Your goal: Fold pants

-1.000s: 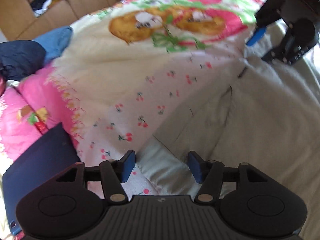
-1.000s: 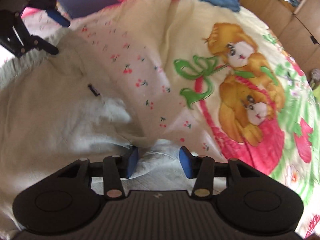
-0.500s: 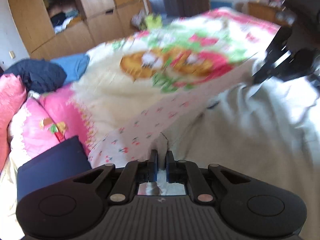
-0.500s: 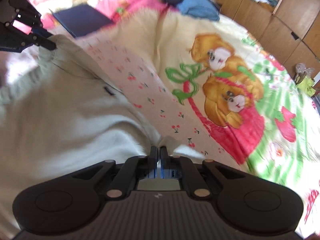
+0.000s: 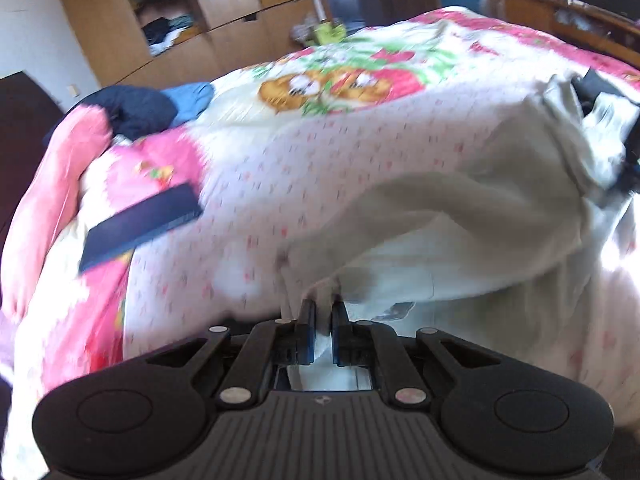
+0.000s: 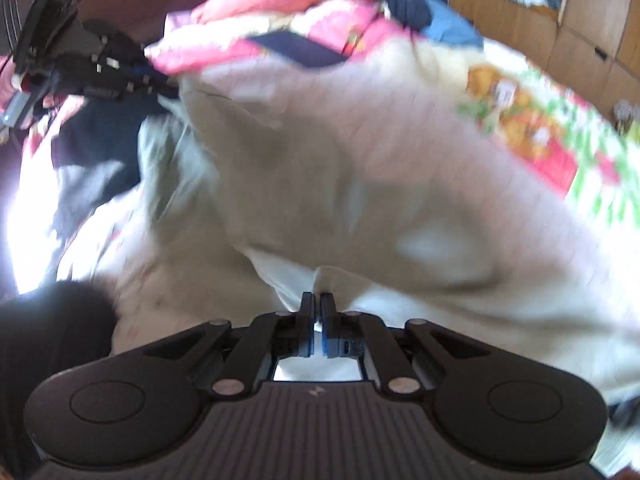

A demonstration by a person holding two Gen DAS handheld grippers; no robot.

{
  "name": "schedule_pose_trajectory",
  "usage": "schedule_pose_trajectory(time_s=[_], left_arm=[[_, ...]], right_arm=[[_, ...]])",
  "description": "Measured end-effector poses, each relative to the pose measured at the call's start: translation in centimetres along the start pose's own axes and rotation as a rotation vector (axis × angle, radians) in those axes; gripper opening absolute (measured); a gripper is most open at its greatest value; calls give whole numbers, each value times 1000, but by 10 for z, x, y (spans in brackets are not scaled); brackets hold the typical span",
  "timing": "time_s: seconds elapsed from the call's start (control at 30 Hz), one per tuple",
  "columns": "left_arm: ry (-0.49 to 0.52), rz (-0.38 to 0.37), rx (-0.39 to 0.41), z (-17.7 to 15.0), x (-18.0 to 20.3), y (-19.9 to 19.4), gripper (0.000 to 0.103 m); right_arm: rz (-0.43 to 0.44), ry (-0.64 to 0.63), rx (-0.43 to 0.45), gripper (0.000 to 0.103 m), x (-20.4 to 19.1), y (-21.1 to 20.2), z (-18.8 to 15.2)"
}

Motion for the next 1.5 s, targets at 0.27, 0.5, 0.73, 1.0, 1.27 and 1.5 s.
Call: schedule_pose_trajectory(time_s=[0.27,0.5,0.73,1.0,1.27,1.5], left_arm=[[28,92,43,-13,8,0,28],[201,145,72,-34,29,-3,29],[312,298,250,-24,31,-36,29],[297,284,141,-71,35,-24,29],[366,244,192,-58,60,-24,29],[288,215,156,-48,52,-1,30]], right_arm=[[-148,-169,35,10,-66,-1,-1],[-119,-263,192,39,-117,55,49],[-153,-110,252,4,-131,85,89],[-112,-137,69,10,-157,117,62],[-137,-165,143,14,-165,101,70],[-138,-163,137,16,-170,108,61]])
Point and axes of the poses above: each gripper's, at about its wrist camera, not at the fingertips, and y roughly the way its jaws point, x to its right, z to its top, the point moved 1 cm from there along y, roughly the way its jaws point, and after that the axes turned 7 degrees about x, right-handed, at the moved point
